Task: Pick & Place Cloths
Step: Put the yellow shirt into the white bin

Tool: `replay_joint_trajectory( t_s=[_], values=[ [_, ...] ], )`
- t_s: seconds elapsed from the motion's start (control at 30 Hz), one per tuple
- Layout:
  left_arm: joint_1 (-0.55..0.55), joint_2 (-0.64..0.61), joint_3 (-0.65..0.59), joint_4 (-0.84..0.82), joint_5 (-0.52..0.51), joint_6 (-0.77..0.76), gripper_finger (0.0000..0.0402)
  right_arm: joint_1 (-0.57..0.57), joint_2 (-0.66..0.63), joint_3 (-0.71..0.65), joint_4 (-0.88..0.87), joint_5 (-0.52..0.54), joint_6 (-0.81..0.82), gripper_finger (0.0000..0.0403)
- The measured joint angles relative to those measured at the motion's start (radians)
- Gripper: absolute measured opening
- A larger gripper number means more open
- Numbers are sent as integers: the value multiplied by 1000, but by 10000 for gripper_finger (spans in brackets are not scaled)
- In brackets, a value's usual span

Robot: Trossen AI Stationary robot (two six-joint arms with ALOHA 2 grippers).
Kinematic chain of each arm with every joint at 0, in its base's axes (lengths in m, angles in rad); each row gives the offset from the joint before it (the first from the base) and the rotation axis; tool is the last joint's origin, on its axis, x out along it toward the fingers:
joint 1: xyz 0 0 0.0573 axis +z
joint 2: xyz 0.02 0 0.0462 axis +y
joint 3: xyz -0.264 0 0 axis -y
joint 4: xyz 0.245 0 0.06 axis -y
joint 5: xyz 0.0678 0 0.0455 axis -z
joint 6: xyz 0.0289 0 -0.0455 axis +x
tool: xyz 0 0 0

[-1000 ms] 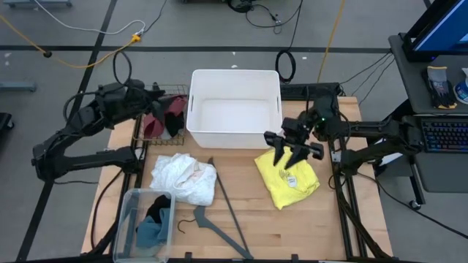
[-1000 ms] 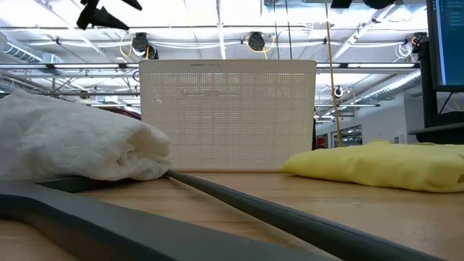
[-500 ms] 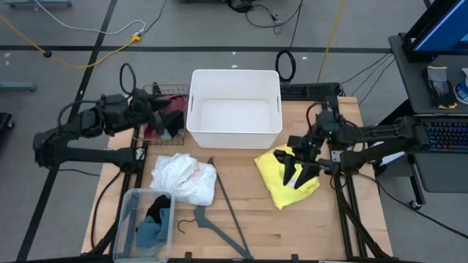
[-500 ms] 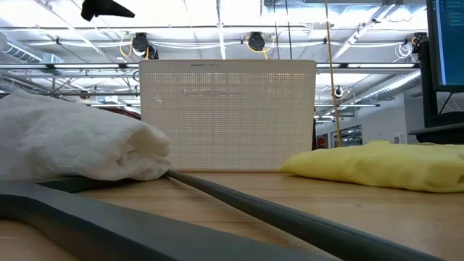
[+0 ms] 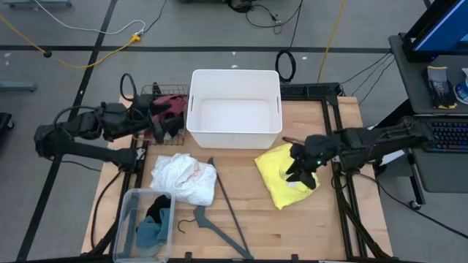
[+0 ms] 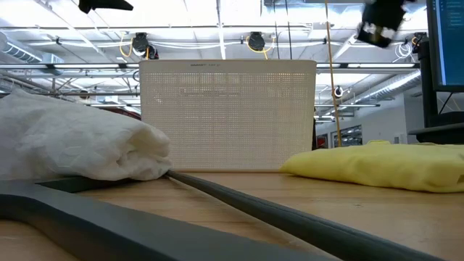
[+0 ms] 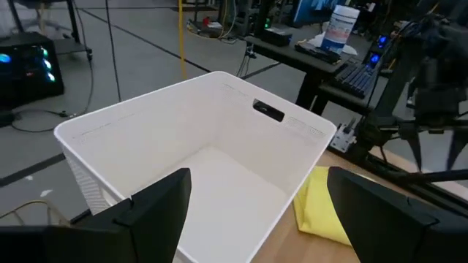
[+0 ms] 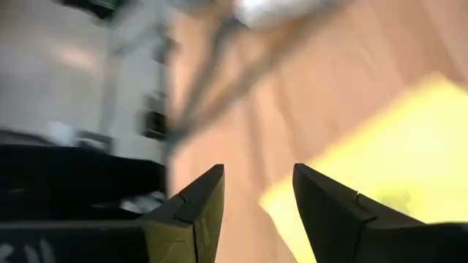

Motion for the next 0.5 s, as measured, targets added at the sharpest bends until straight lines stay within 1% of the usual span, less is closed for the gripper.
replay_joint_trajectory(
  t_s=[0.1,0.27,0.4,0.5],
  values=[
    [-33,0,0,-10,-47,2,326,33,14,0,-140,90,93,155],
    [-92,0,0,-26,-137,7,326,56,58,0,-289,168,248,155],
    [-138,0,0,-32,-243,13,326,55,97,0,-369,175,332,155],
    [-170,0,0,-53,-300,2,326,49,118,0,-417,171,357,155]
  ],
)
